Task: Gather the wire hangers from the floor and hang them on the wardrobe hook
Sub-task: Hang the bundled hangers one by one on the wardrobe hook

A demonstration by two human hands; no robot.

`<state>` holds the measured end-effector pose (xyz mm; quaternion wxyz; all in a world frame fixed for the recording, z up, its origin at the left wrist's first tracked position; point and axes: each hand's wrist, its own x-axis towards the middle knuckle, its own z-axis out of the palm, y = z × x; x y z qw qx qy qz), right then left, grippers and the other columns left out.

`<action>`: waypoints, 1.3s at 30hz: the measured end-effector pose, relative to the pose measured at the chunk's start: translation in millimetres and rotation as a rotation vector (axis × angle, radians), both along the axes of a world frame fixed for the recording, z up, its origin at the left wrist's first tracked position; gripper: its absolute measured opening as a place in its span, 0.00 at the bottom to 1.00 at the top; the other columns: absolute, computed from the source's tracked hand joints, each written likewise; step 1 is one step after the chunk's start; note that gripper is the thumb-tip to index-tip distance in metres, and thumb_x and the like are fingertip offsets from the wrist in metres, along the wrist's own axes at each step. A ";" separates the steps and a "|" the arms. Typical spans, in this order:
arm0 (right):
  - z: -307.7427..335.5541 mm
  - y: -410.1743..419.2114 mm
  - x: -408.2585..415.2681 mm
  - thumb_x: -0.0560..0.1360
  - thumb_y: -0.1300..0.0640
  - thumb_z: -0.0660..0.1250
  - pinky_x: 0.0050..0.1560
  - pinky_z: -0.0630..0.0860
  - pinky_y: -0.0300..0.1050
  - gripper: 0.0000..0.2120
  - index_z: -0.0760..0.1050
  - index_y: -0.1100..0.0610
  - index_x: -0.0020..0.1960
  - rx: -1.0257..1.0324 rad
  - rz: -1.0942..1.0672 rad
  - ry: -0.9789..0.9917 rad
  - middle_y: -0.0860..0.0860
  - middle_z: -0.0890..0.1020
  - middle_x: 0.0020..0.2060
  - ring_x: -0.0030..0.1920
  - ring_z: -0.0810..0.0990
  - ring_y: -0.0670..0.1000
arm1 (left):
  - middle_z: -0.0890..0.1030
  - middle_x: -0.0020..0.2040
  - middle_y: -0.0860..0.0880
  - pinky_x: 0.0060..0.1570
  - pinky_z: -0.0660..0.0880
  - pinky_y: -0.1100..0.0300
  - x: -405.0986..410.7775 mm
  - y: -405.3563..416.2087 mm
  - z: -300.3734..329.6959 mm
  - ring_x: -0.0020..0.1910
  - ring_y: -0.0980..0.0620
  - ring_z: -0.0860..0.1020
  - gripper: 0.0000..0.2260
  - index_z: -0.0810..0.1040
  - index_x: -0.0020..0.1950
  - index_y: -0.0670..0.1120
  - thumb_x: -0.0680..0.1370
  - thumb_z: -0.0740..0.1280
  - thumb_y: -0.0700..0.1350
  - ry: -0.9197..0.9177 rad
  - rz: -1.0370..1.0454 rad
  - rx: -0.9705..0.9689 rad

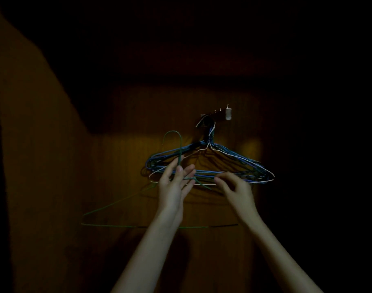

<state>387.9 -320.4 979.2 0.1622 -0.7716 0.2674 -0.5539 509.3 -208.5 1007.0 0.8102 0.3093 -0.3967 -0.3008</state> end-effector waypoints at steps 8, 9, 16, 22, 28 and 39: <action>-18.7 36.1 -9.2 0.70 0.64 0.72 0.46 0.75 0.41 0.05 0.81 0.56 0.44 -0.181 -0.028 -0.075 0.46 0.81 0.43 0.45 0.81 0.48 | 0.81 0.54 0.43 0.51 0.79 0.58 -4.5 19.7 0.3 0.54 0.50 0.80 0.14 0.71 0.66 0.50 0.81 0.57 0.43 -0.094 -0.078 0.058; -18.3 37.9 -11.9 0.70 0.64 0.71 0.47 0.75 0.41 0.06 0.81 0.56 0.44 -0.196 -0.041 -0.083 0.45 0.81 0.43 0.46 0.81 0.48 | 0.81 0.56 0.44 0.53 0.78 0.57 -3.3 24.9 -0.7 0.55 0.50 0.80 0.15 0.69 0.68 0.52 0.81 0.58 0.44 -0.176 -0.079 0.089; -9.8 39.8 -47.5 0.70 0.65 0.71 0.48 0.75 0.44 0.06 0.81 0.56 0.45 -0.220 -0.082 -0.141 0.47 0.81 0.43 0.47 0.80 0.48 | 0.80 0.47 0.57 0.51 0.74 0.62 4.9 60.4 -12.2 0.50 0.58 0.79 0.13 0.75 0.55 0.58 0.77 0.66 0.41 -0.637 0.563 0.005; 9.8 38.6 -76.3 0.71 0.67 0.69 0.49 0.73 0.33 0.10 0.80 0.54 0.45 -0.234 -0.085 -0.235 0.41 0.79 0.42 0.47 0.78 0.40 | 0.79 0.54 0.53 0.60 0.63 0.48 21.4 36.7 -10.5 0.59 0.50 0.73 0.13 0.80 0.58 0.53 0.76 0.63 0.53 -1.046 1.076 0.133; 32.2 19.0 -93.9 0.72 0.66 0.68 0.44 0.71 0.32 0.05 0.81 0.59 0.46 -0.233 -0.168 -0.291 0.50 0.80 0.40 0.43 0.78 0.45 | 0.77 0.57 0.57 0.70 0.52 0.47 9.4 12.2 15.3 0.61 0.57 0.71 0.25 0.74 0.64 0.58 0.73 0.49 0.63 -1.161 0.991 0.105; 49.2 -57.7 -55.8 0.73 0.61 0.69 0.45 0.76 0.50 0.04 0.81 0.53 0.43 -0.112 -0.240 -0.225 0.50 0.81 0.42 0.44 0.80 0.51 | 0.75 0.59 0.56 0.69 0.50 0.49 32.6 -42.1 27.1 0.63 0.54 0.69 0.22 0.74 0.64 0.58 0.74 0.52 0.59 -1.198 1.038 0.243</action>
